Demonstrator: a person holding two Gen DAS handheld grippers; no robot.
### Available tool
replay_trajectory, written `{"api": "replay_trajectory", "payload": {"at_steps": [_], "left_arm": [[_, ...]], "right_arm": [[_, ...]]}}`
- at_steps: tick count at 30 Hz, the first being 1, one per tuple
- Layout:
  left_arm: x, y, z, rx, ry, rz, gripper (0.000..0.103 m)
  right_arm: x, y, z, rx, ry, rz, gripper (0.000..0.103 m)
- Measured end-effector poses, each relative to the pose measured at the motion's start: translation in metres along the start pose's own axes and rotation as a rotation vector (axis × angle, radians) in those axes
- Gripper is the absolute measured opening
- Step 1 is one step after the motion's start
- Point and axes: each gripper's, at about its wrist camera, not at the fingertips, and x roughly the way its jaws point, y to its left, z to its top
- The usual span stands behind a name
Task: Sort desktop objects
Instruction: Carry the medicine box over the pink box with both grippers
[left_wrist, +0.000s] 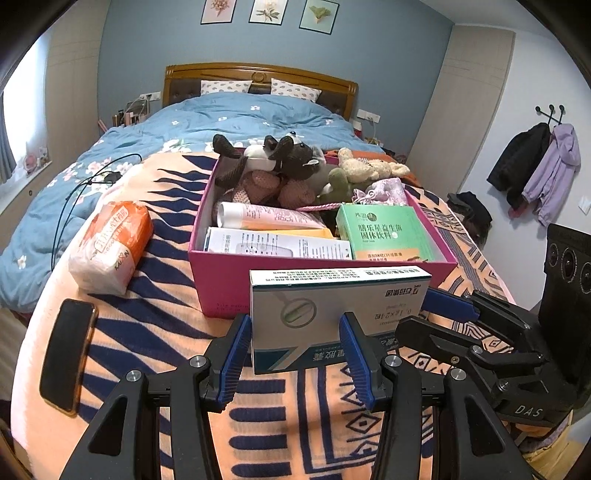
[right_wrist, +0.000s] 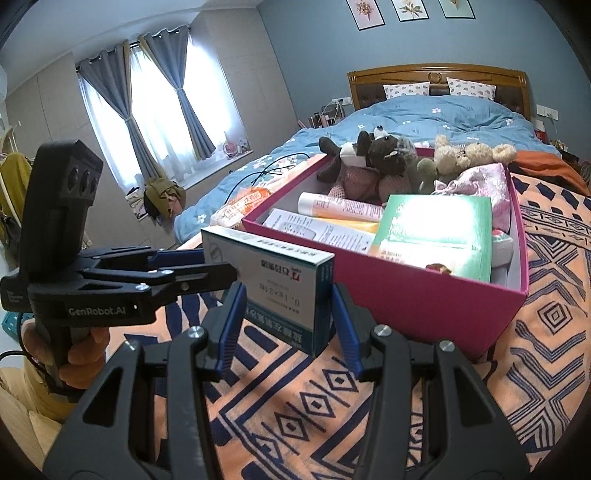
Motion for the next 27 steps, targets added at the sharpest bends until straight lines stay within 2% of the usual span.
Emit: {"api": "replay_trajectory", "payload": {"at_steps": [27], "left_arm": [[-0.001,0.003,0.028,0.025,-0.057,0.030,0.050]], "right_arm": [[-0.001,-0.001,0.029,-0.022,-0.038,0.001,0.050]]}}
